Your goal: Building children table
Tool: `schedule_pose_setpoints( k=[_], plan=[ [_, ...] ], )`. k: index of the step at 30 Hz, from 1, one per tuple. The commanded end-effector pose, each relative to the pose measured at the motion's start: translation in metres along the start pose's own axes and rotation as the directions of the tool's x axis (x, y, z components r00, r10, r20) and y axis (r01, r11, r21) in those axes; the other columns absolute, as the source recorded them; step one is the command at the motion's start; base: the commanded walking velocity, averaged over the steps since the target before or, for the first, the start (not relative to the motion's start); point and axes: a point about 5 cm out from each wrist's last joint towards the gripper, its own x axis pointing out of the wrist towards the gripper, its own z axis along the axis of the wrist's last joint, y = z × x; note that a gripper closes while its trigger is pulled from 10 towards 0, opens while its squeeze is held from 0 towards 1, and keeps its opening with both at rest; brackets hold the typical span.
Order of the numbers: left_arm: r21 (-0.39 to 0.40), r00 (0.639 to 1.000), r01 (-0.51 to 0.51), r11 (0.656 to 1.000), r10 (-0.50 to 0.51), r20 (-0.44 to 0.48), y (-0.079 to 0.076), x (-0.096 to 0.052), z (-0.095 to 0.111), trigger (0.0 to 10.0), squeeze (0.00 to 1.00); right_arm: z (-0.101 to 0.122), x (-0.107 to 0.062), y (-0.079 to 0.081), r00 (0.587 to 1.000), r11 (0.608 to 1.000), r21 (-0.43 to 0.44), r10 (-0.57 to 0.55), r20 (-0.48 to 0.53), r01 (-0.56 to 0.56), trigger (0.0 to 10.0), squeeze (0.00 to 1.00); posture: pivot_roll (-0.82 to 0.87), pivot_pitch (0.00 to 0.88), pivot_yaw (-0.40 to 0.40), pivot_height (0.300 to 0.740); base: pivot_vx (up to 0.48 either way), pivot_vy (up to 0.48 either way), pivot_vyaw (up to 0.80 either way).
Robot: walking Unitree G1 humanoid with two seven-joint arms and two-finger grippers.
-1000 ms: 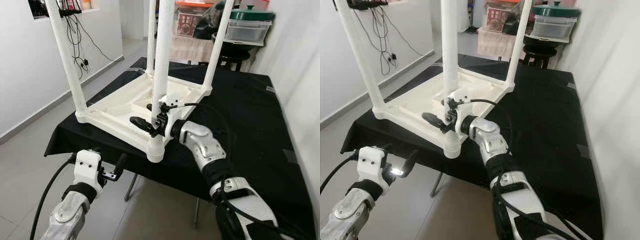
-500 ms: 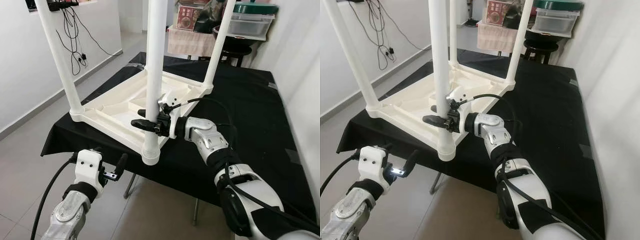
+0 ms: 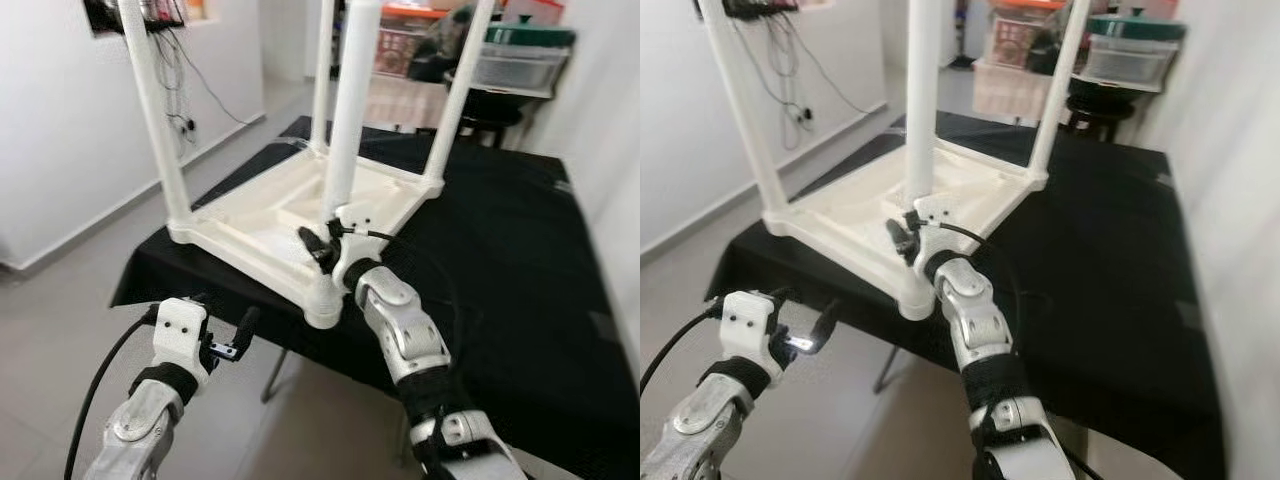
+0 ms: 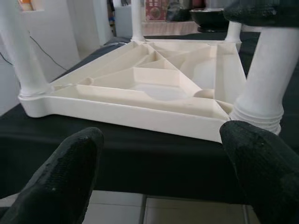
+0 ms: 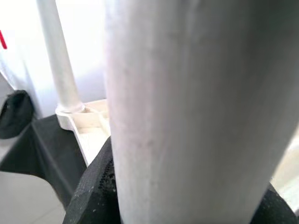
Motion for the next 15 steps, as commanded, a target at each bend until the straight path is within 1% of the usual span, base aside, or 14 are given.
schedule_pose_setpoints(
  k=[1,3,5,6,7,8,9,10,11,12,13,14,15],
  plan=[
    [0.000,1.000,0.001,1.000,-0.001,-0.020,0.001,0.002,-0.004,10.0,0.00,-0.022,0.004,0.011,0.996,1.000,-0.007,0.003,-0.091,-0.004,0.0,0.00,-0.03,0.000,-0.051,0.740,0.000,0.000,0.00],
    [0.003,1.000,0.002,1.000,-0.002,-0.020,0.002,0.003,-0.004,10.0,0.00,-0.019,0.013,0.015,0.996,0.999,-0.031,0.037,-0.086,-0.040,0.0,0.00,-0.03,0.000,-0.052,0.740,0.000,0.000,0.00],
    [0.003,1.000,0.002,1.000,-0.002,-0.020,0.002,0.003,-0.004,10.0,0.00,-0.019,0.013,0.015,0.996,0.999,-0.031,0.037,-0.086,-0.040,0.0,0.00,-0.03,0.000,-0.052,0.740,0.000,0.000,0.00],
    [0.006,1.000,-0.003,1.000,0.004,-0.019,0.002,0.003,-0.004,10.0,0.00,-0.015,0.017,0.016,0.996,0.998,-0.047,0.044,-0.077,-0.048,3.2,0.00,-0.02,0.000,-0.057,0.740,0.000,0.000,0.00],
    [0.010,1.000,-0.006,1.000,0.007,-0.019,0.002,0.004,-0.004,10.0,0.00,-0.012,0.020,0.019,0.992,0.993,-0.040,0.104,-0.074,-0.107,10.0,0.28,-0.02,0.000,-0.057,0.740,0.000,0.000,0.00],
    [0.010,1.000,-0.006,1.000,0.007,-0.019,0.002,0.004,-0.004,10.0,0.00,-0.012,0.020,0.019,0.992,0.993,-0.040,0.104,-0.074,-0.107,10.0,0.28,-0.02,0.000,-0.057,0.740,0.000,0.000,0.00],
    [0.012,1.000,-0.008,1.000,0.008,-0.018,0.002,0.004,-0.004,10.0,0.00,-0.010,0.020,0.022,0.988,0.989,-0.035,0.139,-0.074,-0.142,10.0,0.28,-0.02,0.000,-0.057,0.740,0.000,0.000,0.00],
    [0.013,1.000,-0.007,1.000,0.008,-0.019,0.002,0.004,-0.004,10.0,0.00,-0.007,0.020,0.023,0.983,0.985,-0.010,0.170,-0.064,-0.171,10.0,1.00,-0.02,0.000,-0.057,0.740,0.000,0.000,0.00],
    [0.013,1.000,-0.007,1.000,0.008,-0.019,0.002,0.004,-0.004,10.0,0.00,-0.007,0.020,0.023,0.983,0.985,-0.010,0.170,-0.064,-0.171,10.0,1.00,-0.02,0.000,-0.057,0.740,0.000,0.000,0.00],
    [0.013,1.000,-0.005,1.000,0.005,-0.020,0.002,0.004,-0.005,10.0,0.00,-0.001,0.018,0.025,0.980,0.981,0.006,0.192,-0.044,-0.192,10.0,1.00,-0.02,0.000,-0.057,0.740,0.000,0.000,0.00],
    [0.012,1.000,-0.003,1.000,0.003,-0.021,0.002,0.005,-0.005,10.0,0.00,0.008,0.017,0.023,0.961,0.961,0.039,0.275,-0.005,-0.275,10.0,1.00,-0.02,0.000,-0.059,0.740,0.000,0.000,0.00],
    [0.012,1.000,-0.003,1.000,0.003,-0.021,0.002,0.005,-0.005,10.0,0.00,0.008,0.017,0.023,0.961,0.961,0.039,0.275,-0.005,-0.275,10.0,1.00,-0.02,0.000,-0.059,0.740,0.000,0.000,0.00],
    [0.011,1.000,-0.001,1.000,0.002,-0.021,0.002,0.005,-0.005,10.0,0.00,0.015,0.016,0.022,0.942,0.940,0.056,0.336,0.026,-0.337,10.0,1.00,-0.02,0.000,-0.059,0.740,0.000,0.000,0.00]
  ],
)
